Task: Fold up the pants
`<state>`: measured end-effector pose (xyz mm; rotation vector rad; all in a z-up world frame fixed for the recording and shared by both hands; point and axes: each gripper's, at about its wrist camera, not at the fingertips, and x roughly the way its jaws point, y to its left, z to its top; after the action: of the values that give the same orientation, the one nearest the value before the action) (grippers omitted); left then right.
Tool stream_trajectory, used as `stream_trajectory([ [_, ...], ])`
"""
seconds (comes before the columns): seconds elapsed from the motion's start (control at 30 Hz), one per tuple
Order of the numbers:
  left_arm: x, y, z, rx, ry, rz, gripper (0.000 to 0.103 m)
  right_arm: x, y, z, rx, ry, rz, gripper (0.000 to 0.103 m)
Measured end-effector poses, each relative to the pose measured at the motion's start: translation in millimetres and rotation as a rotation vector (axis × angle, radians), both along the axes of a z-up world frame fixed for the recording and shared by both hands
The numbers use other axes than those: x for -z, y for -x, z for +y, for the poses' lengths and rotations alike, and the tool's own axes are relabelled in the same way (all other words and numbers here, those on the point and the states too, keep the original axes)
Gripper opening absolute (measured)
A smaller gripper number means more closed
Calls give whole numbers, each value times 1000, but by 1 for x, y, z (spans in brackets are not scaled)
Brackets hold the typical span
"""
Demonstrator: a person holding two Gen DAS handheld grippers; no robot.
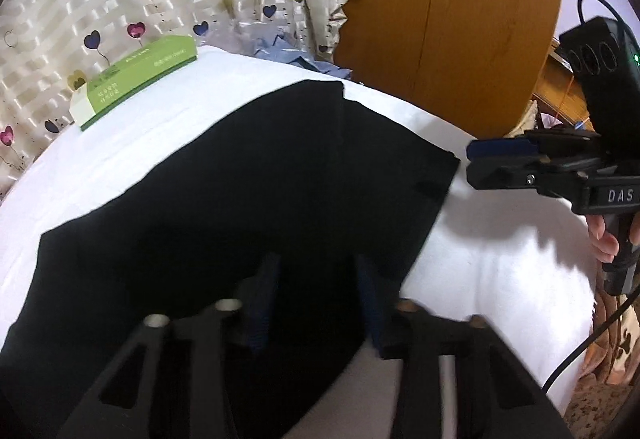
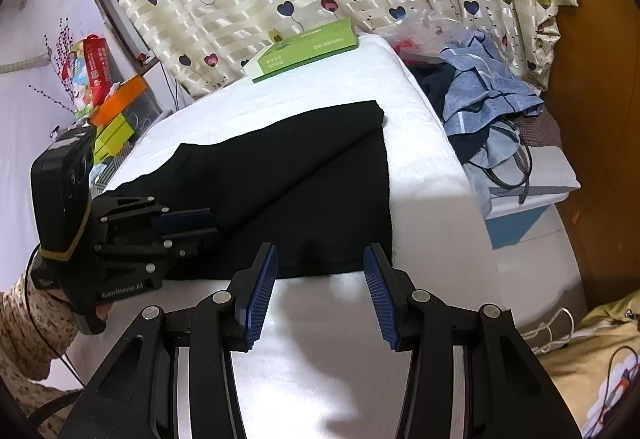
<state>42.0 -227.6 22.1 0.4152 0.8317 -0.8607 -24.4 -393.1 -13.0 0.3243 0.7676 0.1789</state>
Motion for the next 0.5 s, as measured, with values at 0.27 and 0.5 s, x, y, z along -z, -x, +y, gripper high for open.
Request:
stream_trajectory([
  [0.27,-10,-30,10,-21,84,71,8,-4,-13,4,-11,18,5,46],
  [0.5,-4,-77,50,-194,191,133,7,-7,-32,10,-15,39,15,46],
])
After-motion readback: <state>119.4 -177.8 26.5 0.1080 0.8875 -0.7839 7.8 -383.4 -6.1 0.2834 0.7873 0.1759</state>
